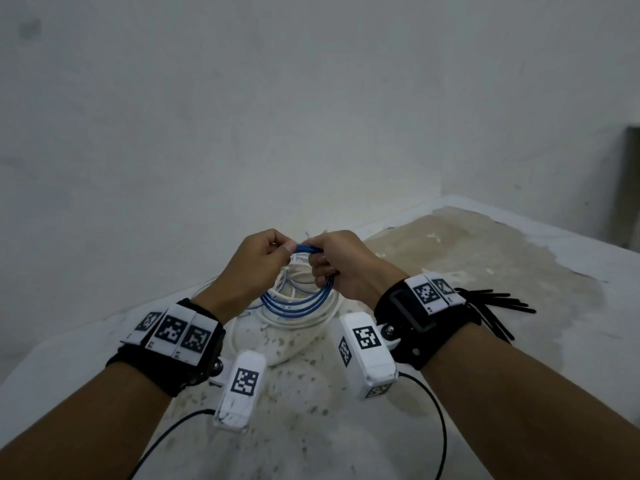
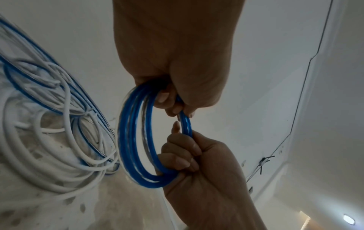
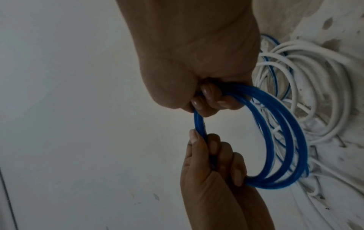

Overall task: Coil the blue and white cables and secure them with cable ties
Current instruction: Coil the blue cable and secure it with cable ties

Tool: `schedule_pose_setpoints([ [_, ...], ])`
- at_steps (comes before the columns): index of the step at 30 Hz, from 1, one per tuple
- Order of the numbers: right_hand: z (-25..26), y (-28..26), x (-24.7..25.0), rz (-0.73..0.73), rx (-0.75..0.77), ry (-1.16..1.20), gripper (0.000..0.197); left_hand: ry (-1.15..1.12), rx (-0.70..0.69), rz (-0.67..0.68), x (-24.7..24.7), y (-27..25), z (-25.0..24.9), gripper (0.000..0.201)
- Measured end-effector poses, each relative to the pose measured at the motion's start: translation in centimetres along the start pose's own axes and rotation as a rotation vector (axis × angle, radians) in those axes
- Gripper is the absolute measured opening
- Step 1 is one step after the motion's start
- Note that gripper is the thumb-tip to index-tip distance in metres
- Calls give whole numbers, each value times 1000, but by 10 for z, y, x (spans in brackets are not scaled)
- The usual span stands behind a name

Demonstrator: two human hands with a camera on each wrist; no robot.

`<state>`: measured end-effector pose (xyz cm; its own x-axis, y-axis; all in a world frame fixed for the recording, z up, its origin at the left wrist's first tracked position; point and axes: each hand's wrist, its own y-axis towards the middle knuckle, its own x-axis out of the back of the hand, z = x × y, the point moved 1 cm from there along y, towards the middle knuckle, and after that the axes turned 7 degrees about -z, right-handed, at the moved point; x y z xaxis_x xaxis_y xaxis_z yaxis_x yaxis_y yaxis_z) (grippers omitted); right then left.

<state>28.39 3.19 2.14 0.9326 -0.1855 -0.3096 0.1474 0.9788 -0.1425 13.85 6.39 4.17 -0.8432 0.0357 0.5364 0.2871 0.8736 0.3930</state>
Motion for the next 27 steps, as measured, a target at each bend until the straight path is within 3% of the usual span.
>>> schedule_pose_setpoints([
  [11, -10, -14, 69, -62, 48, -152, 24, -63, -22, 80, -61, -5, -14, 22],
  [14, -6, -12, 105, -208, 142, -454, 23, -67, -23, 99, -75, -5, -20, 24],
  [16, 0, -9, 135, -360, 236, -837, 16, -39, -29, 116, -82, -6, -22, 26],
  [19, 4, -7, 174, -517, 223, -1345, 20, -34, -25, 147, -90, -9, -21, 26],
  [23, -5, 0, 196, -472, 138, -1527, 29, -17, -16, 173, -94, -12, -18, 24],
  [27, -17, 11, 202, -423, 124, -1583, 24, -29, -6, 180, -90, -14, -16, 24],
])
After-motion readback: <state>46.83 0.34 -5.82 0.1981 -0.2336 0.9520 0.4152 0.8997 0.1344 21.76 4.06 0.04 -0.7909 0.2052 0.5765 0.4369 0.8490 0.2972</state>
